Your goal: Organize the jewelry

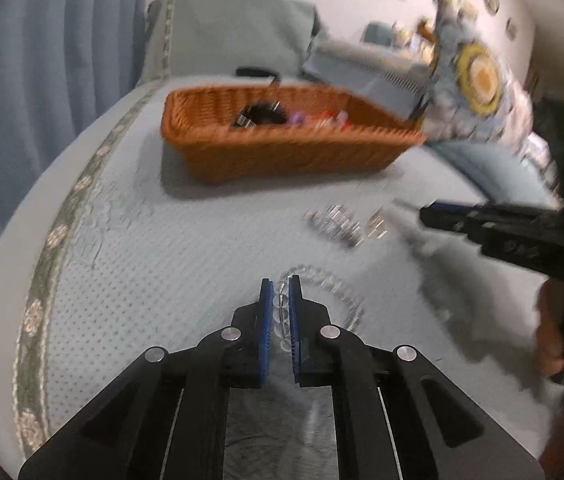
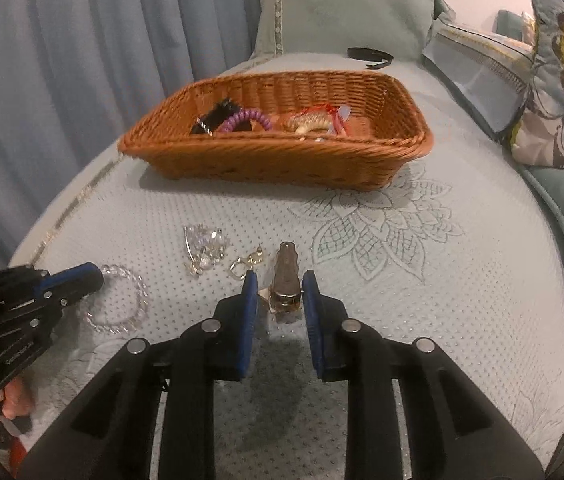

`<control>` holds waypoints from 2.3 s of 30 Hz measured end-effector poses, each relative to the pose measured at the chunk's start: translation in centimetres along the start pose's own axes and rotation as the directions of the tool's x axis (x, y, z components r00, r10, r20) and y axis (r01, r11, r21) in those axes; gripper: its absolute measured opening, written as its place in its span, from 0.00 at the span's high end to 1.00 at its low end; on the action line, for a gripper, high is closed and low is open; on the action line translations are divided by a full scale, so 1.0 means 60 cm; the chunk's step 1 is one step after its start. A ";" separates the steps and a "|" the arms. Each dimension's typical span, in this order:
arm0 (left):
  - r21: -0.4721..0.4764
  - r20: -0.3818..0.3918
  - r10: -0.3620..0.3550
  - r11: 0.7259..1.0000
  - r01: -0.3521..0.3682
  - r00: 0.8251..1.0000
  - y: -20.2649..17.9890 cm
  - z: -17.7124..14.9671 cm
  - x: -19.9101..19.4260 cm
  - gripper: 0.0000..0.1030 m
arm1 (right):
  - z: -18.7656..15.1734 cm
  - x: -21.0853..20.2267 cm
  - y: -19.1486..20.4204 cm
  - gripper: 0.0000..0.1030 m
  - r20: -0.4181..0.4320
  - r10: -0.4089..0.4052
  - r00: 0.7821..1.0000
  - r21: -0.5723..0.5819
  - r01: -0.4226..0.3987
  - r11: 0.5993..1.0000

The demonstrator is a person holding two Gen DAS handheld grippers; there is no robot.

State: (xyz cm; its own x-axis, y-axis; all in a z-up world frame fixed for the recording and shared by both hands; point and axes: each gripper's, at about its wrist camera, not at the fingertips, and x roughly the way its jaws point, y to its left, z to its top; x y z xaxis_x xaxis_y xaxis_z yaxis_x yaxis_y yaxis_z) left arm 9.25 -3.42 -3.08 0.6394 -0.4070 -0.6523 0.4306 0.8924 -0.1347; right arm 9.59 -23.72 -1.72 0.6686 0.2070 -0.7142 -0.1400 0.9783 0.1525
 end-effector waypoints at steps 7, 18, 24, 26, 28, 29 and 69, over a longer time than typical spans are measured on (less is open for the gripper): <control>-0.039 0.118 -0.120 0.991 0.126 0.986 -0.005 0.014 -0.043 0.95 | 0.011 -0.027 -0.018 0.80 0.050 0.047 0.998 0.042 -0.049 0.998; 0.007 0.187 -0.140 0.990 0.142 0.972 -0.024 0.054 -0.075 0.95 | 0.023 -0.057 -0.024 0.80 0.115 0.030 0.993 0.051 -0.036 0.998; 0.055 0.232 -0.144 0.989 0.134 0.962 -0.029 0.115 -0.075 0.95 | 0.064 -0.076 -0.021 0.80 0.159 0.032 0.987 0.057 -0.041 0.998; 0.060 0.254 -0.146 0.989 0.135 0.956 -0.023 0.146 -0.067 0.94 | 0.089 -0.068 -0.017 0.80 0.167 0.022 0.986 0.040 -0.029 0.999; 0.047 0.267 -0.151 0.989 0.143 0.952 -0.012 0.173 -0.053 0.94 | 0.113 -0.059 -0.014 0.80 0.179 0.005 0.984 0.026 -0.010 1.000; 0.036 0.271 -0.157 0.988 0.153 0.950 -0.004 0.187 -0.042 0.94 | 0.131 -0.048 -0.013 0.80 0.182 0.005 0.983 0.024 -0.010 1.000; -0.083 0.261 -0.122 0.985 0.148 0.957 0.030 0.159 -0.040 0.60 | 0.101 0.015 -0.058 0.54 0.055 0.129 0.990 0.163 -0.136 0.977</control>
State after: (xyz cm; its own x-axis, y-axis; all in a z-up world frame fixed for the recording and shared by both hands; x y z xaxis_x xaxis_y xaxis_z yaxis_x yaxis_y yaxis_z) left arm 14.55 -2.71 5.37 0.7260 -0.5496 -0.4132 0.4664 0.8352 -0.2914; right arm 15.13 -26.96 1.24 0.6844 0.3307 -0.6498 -0.1089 0.9276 0.3574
